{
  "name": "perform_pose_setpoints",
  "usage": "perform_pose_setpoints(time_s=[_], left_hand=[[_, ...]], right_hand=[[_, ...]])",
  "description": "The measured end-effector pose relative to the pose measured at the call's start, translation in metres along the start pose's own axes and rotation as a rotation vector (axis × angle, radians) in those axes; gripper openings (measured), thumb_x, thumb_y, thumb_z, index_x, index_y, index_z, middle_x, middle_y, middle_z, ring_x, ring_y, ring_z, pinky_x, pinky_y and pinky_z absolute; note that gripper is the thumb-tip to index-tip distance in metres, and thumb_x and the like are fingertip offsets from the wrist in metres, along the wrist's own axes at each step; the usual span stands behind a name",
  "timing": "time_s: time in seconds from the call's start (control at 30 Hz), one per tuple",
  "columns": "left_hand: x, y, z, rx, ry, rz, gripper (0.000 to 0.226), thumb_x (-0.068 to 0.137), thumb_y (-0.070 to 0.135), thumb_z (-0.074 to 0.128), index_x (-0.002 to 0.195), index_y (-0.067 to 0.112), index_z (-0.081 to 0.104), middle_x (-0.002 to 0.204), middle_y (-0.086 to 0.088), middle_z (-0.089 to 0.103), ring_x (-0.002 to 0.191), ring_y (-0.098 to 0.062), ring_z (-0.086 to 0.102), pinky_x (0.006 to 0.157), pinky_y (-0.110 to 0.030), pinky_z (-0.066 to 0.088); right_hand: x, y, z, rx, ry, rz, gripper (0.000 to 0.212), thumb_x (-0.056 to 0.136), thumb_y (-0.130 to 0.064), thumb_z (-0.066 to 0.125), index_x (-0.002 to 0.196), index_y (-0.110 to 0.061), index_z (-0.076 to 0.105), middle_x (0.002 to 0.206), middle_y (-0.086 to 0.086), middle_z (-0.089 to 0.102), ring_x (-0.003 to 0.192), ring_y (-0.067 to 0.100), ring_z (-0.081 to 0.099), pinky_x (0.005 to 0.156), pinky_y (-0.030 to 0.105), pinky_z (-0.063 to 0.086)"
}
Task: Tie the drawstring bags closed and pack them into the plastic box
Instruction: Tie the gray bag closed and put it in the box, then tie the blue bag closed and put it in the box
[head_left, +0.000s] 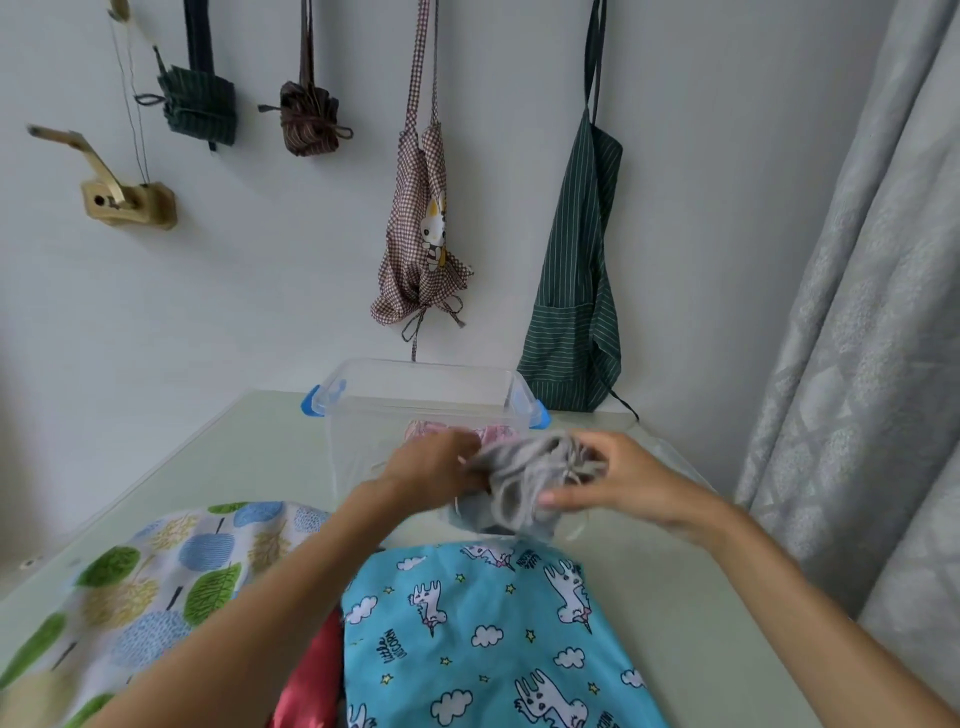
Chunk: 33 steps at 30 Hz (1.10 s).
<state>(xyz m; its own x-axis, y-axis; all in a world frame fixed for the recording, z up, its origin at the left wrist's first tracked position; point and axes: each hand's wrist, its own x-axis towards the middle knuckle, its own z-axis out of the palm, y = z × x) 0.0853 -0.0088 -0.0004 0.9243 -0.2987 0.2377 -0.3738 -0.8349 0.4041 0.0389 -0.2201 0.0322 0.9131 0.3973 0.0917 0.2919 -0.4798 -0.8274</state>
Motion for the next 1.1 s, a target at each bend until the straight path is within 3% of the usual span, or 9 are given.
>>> perform_pose_setpoints(time_s=[0.2, 0.37, 0.53, 0.6, 0.7, 0.77, 0.93, 1.03, 1.1], left_hand=[[0.020, 0.002, -0.086, -0.491, 0.177, -0.175, 0.011, 0.081, 0.020, 0.069, 0.088, 0.015, 0.064, 0.096, -0.012, 0.067, 0.087, -0.025, 0.064, 0.073, -0.036, 0.058], [0.038, -0.008, -0.131, -0.537, 0.409, -0.242, 0.009, 0.071, 0.021, 0.077, 0.066, 0.023, 0.070, 0.084, -0.013, 0.070, 0.082, -0.027, 0.066, 0.079, -0.039, 0.058], [0.048, -0.038, -0.122, -0.297, 0.648, -0.238, 0.019, 0.079, 0.026, 0.072, 0.096, 0.018, 0.075, 0.094, -0.010, 0.073, 0.088, -0.025, 0.064, 0.069, -0.027, 0.044], [0.047, -0.054, -0.106, -0.226, 0.525, -0.245, 0.024, 0.087, 0.027, 0.065, 0.106, 0.015, 0.072, 0.107, -0.009, 0.071, 0.090, -0.023, 0.061, 0.071, -0.026, 0.043], [0.045, -0.078, -0.081, -0.014, -0.090, -0.277, 0.037, 0.098, 0.031, 0.046, 0.124, 0.008, 0.060, 0.130, -0.011, 0.058, 0.107, -0.026, 0.057, 0.088, -0.029, 0.045], [0.043, -0.084, -0.072, 0.067, -0.255, -0.289, 0.048, 0.101, 0.037, 0.034, 0.122, 0.001, 0.058, 0.130, -0.017, 0.056, 0.117, -0.030, 0.053, 0.099, -0.031, 0.038], [0.045, -0.087, -0.066, 0.197, -0.189, -0.261, 0.041, 0.101, 0.035, 0.035, 0.114, 0.007, 0.062, 0.119, -0.015, 0.062, 0.108, -0.034, 0.057, 0.092, -0.035, 0.043], [0.037, -0.079, -0.065, 0.246, -0.002, -0.187, 0.026, 0.096, 0.031, 0.046, 0.111, 0.024, 0.065, 0.121, 0.001, 0.064, 0.108, -0.024, 0.060, 0.089, -0.032, 0.047], [0.022, -0.062, -0.059, 0.217, 0.182, -0.114, 0.024, 0.095, 0.026, 0.050, 0.112, 0.028, 0.065, 0.119, 0.010, 0.065, 0.110, -0.015, 0.059, 0.084, -0.029, 0.047]], right_hand=[[0.041, -0.054, -0.022, 0.643, 0.044, -0.146, 0.033, 0.082, -0.006, 0.061, 0.113, -0.010, 0.056, 0.100, 0.007, 0.066, 0.080, 0.015, 0.067, 0.080, 0.026, 0.057], [0.100, -0.071, -0.003, 0.428, 0.456, -0.213, 0.039, 0.081, -0.001, 0.069, 0.116, -0.012, 0.056, 0.114, 0.012, 0.064, 0.098, 0.021, 0.065, 0.086, 0.034, 0.055], [0.150, -0.046, 0.034, -0.011, 0.735, -0.335, 0.031, 0.074, -0.003, 0.075, 0.101, -0.008, 0.059, 0.106, 0.004, 0.063, 0.087, 0.015, 0.064, 0.071, 0.018, 0.054], [0.160, -0.027, 0.048, -0.213, 0.643, -0.247, 0.028, 0.080, -0.010, 0.070, 0.106, -0.011, 0.059, 0.109, 0.005, 0.062, 0.097, 0.020, 0.062, 0.079, 0.031, 0.054], [0.163, -0.009, 0.059, -0.547, 0.148, 0.085, 0.023, 0.095, -0.027, 0.041, 0.095, -0.014, 0.060, 0.098, 0.004, 0.061, 0.100, 0.026, 0.055, 0.097, 0.043, 0.040], [0.162, -0.006, 0.061, -0.652, 0.048, 0.155, 0.037, 0.096, -0.029, 0.026, 0.079, -0.014, 0.055, 0.086, 0.005, 0.058, 0.091, 0.026, 0.052, 0.096, 0.043, 0.033], [0.152, -0.008, 0.056, -0.534, 0.105, 0.114, 0.037, 0.098, -0.033, 0.030, 0.103, -0.015, 0.062, 0.081, -0.001, 0.059, 0.083, 0.025, 0.055, 0.071, 0.034, 0.039], [0.139, -0.004, 0.051, -0.565, 0.283, 0.001, 0.033, 0.098, -0.031, 0.038, 0.113, -0.019, 0.065, 0.114, -0.003, 0.066, 0.104, 0.020, 0.059, 0.089, 0.033, 0.042], [0.125, 0.000, 0.048, -0.529, 0.400, -0.096, 0.026, 0.096, -0.028, 0.045, 0.108, -0.022, 0.067, 0.115, -0.007, 0.066, 0.109, 0.015, 0.055, 0.092, 0.031, 0.041]])
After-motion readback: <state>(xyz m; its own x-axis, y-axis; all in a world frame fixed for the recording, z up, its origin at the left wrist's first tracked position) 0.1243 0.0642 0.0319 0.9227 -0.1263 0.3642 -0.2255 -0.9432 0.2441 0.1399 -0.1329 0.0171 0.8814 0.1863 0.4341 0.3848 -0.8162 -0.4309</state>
